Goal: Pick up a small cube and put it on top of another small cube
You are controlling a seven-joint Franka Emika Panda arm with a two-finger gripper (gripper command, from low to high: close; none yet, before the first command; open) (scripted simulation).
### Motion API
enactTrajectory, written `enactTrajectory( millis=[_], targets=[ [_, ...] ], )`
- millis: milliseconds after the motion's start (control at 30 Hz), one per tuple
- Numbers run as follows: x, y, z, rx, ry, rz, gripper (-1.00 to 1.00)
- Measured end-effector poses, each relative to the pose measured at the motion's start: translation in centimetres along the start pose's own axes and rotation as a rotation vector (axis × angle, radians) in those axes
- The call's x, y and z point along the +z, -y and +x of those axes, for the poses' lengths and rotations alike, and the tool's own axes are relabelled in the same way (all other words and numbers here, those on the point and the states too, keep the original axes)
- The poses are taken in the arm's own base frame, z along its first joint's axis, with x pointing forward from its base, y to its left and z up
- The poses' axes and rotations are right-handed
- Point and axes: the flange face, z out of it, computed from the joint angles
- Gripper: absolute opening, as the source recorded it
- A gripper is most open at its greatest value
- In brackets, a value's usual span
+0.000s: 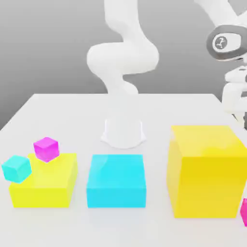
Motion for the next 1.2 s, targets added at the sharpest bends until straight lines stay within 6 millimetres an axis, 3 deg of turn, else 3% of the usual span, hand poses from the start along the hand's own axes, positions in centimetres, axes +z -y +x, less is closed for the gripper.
enactTrajectory(
  millis=[67, 100, 133, 167, 400, 433, 667, 900, 1200],
  targets=[
    [3.3, -2.0, -1.9, 0.034, 0.032, -0.037, 0.0],
    [4.5, -2.8, -1.8, 0.069, 0.044, -0.045, 0.0],
    [5.8, -3.8, 1.4, 0.179, 0.053, -0.054, 0.0],
    [6.9, -4.6, 1.8, 0.224, 0.062, -0.066, 0.0],
    [13.5, -5.8, 1.5, 0.265, 0.074, -0.076, 0.0],
    [14.1, -5.9, 1.4, 0.264, 0.073, -0.078, -1.0],
    [14.0, -5.9, 1.4, 0.264, 0.074, -0.076, -1.0],
    [8.1, -5.4, 1.7, 0.241, 0.07, -0.07, -1.0],
    [4.0, -4.8, -6.3, -0.522, -0.008, 0.048, -1.0]
  ],
)
